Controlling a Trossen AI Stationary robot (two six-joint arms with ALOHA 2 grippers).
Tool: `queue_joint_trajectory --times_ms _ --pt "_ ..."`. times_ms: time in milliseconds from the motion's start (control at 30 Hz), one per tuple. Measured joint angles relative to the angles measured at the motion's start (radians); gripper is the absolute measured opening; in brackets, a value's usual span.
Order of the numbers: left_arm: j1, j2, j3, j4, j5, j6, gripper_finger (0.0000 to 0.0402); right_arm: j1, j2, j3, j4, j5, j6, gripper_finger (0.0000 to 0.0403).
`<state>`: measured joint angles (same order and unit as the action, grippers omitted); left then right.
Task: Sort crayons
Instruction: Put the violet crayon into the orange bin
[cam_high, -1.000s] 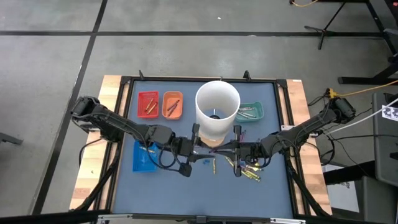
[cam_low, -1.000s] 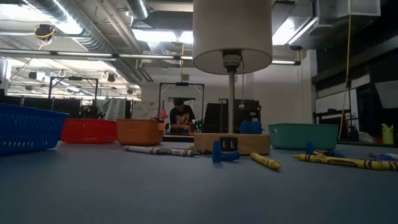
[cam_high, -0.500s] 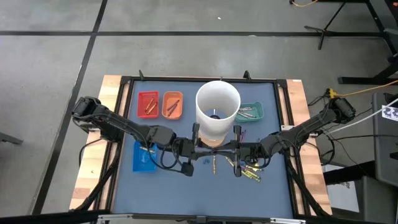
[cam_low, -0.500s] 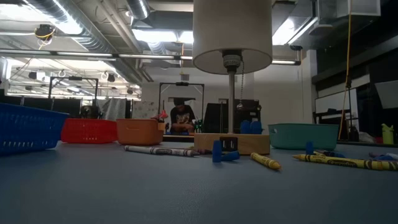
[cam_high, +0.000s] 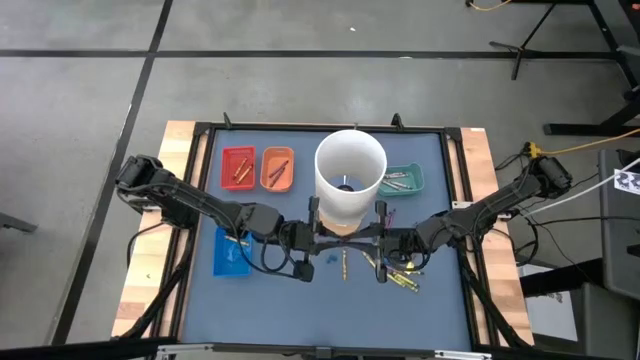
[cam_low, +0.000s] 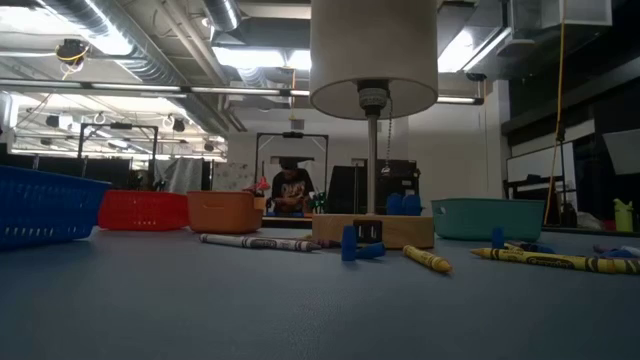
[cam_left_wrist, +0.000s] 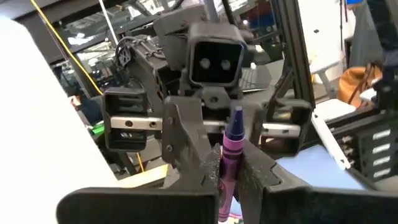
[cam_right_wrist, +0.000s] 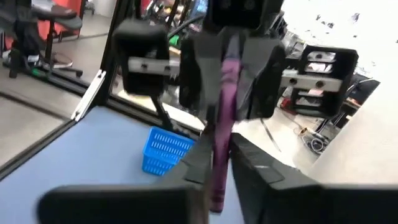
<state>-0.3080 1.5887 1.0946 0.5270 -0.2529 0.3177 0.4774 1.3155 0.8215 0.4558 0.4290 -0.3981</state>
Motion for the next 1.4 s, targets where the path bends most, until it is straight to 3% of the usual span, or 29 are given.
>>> queue_joint_trajectory --times_ms 133,300,767,967,1100,1400 --pt "-0.003 -0.015 0.000 -0.071 -0.039 -0.111 0.0013 0.000 0.000 0.000 -0.069 0.010 0.016 0.0123" --pt "-0.008 -0.064 0.000 -0.295 -0.071 -0.265 0.0013 0.001 0.000 0.000 -0.223 0.016 0.117 0.0160" --pt "0.016 -0.100 0.000 -0.901 -0.103 -0.513 0.0014 0.000 0.000 0.000 -0.830 -0.117 0.401 0.0166" --pt "0.107 -0.099 0.000 -1.152 -0.276 -0.613 0.0014 0.000 0.000 0.000 -0.985 -0.135 0.512 0.0166" --pt "0.203 -0.099 0.000 -1.233 -0.366 -0.631 0.0014 0.000 0.000 0.000 -1.006 -0.135 0.530 0.0166" --pt "0.453 -0.099 0.000 -1.232 -0.388 -0.626 0.0014 0.000 0.000 0.000 -1.019 -0.135 0.532 0.0166"
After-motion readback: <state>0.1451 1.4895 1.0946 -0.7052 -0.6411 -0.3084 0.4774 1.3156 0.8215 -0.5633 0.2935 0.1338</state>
